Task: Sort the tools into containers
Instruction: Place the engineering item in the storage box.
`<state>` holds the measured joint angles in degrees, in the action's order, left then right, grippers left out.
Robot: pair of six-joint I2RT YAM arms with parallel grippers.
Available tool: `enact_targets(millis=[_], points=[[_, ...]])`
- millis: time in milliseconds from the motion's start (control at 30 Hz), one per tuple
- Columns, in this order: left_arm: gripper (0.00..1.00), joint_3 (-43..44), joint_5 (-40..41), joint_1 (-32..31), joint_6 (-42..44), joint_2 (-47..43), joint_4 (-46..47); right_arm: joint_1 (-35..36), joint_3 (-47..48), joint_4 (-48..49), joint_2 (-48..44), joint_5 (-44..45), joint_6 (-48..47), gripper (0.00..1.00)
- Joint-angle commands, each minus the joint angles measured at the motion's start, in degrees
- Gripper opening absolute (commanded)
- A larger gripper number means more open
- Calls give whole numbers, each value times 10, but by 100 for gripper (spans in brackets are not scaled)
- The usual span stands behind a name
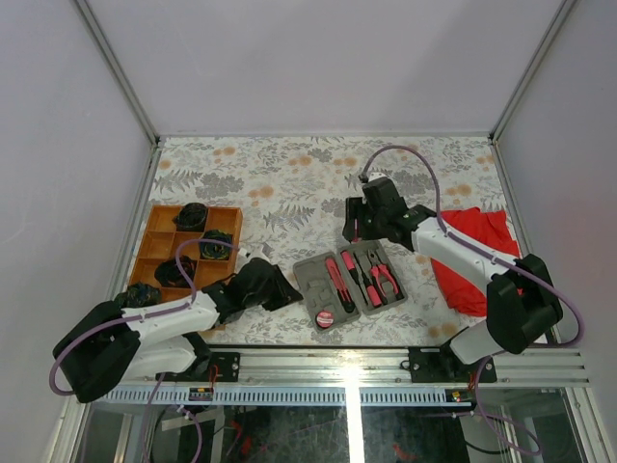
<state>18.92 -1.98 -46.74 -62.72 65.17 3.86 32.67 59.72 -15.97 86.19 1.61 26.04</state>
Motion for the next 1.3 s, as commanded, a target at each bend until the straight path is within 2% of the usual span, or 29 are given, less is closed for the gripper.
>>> enact_targets(millis=[0, 133, 300, 467, 667, 933, 1267], points=[[25, -6, 26, -8, -6, -11, 14, 47, -2, 18, -21, 16, 31, 52], [41, -6, 52, -8, -1, -42, -21, 84, -15, 32, -21, 31, 58, 52], [51, -9, 86, -8, 4, -92, -67, 133, -22, 51, -10, 50, 96, 52], [52, -15, 118, -8, 4, -131, -104, 170, -7, 52, 17, 71, 128, 52], [54, 8, 161, -9, 8, -136, -163, 204, 27, 35, 69, 93, 152, 52], [55, 8, 157, -8, 7, -127, -161, 215, 57, 28, 120, 103, 134, 52], [57, 18, 158, -8, 8, -113, -158, 216, 82, 25, 166, 68, 108, 52]])
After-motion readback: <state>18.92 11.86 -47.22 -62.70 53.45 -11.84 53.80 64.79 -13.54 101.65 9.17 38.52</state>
